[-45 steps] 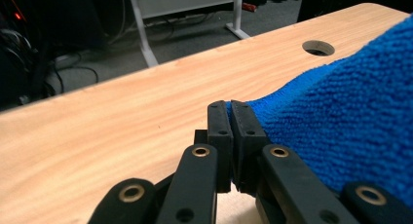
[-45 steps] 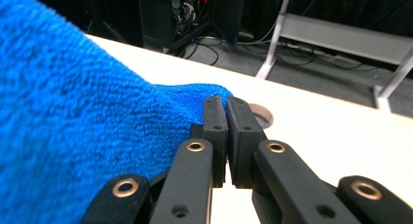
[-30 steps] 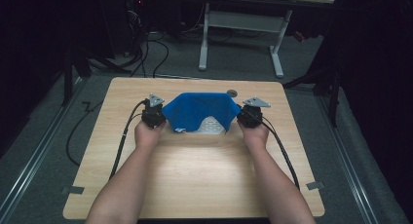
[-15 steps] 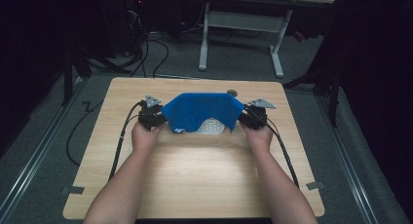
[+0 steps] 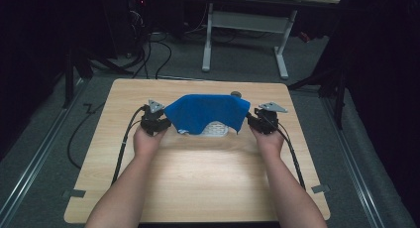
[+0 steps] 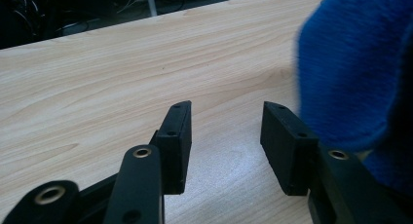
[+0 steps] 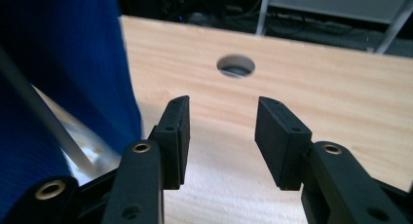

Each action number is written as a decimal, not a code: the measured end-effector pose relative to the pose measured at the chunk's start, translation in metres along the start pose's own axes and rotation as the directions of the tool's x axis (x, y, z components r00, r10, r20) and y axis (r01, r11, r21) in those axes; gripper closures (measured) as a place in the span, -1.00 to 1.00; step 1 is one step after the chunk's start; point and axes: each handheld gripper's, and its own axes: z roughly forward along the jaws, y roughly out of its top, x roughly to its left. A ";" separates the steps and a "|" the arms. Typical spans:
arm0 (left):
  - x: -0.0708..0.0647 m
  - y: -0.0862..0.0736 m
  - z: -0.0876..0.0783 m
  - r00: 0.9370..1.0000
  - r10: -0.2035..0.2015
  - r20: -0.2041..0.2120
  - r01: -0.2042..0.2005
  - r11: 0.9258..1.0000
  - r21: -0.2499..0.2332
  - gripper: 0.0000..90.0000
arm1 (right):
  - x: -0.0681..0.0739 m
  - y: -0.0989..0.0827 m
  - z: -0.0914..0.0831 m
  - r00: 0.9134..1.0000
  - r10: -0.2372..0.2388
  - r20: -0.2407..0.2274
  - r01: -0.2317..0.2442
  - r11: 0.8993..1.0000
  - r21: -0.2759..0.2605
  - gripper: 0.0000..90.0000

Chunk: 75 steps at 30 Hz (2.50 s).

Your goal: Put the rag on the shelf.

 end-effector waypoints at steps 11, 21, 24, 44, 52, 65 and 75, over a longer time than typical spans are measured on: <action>0.003 -0.003 -0.008 0.999 0.000 -0.046 0.000 1.000 -0.005 0.24 | -0.004 -0.008 0.000 1.000 -0.003 0.006 0.003 1.000 0.011 0.28; 0.003 -0.009 -0.031 0.996 -0.024 -0.089 0.021 0.999 -0.031 0.26 | -0.004 -0.006 -0.018 1.000 -0.026 0.013 0.026 1.000 -0.014 0.29; 0.001 -0.009 -0.036 0.996 -0.011 -0.091 0.009 1.000 -0.015 0.26 | -0.003 -0.007 -0.025 1.000 -0.028 0.013 0.029 0.999 -0.027 0.29; -0.011 -0.022 -0.066 0.997 -0.026 -0.074 0.025 0.999 -0.024 0.26 | 0.004 -0.021 -0.066 0.997 -0.071 0.012 0.072 0.996 -0.054 0.24; -0.018 -0.035 -0.082 0.999 -0.019 -0.046 0.017 0.999 -0.034 0.25 | 0.009 -0.028 -0.080 0.997 -0.075 0.007 0.076 0.995 -0.071 0.20; -0.045 -0.072 -0.117 0.998 -0.004 0.067 0.006 1.000 -0.027 0.17 | 0.034 -0.054 -0.118 0.993 -0.121 -0.012 0.119 0.989 -0.088 0.14; -0.079 -0.099 -0.141 0.986 0.025 0.166 -0.026 1.000 0.000 0.07 | 0.064 -0.085 -0.147 0.984 -0.173 -0.046 0.170 0.983 -0.071 0.07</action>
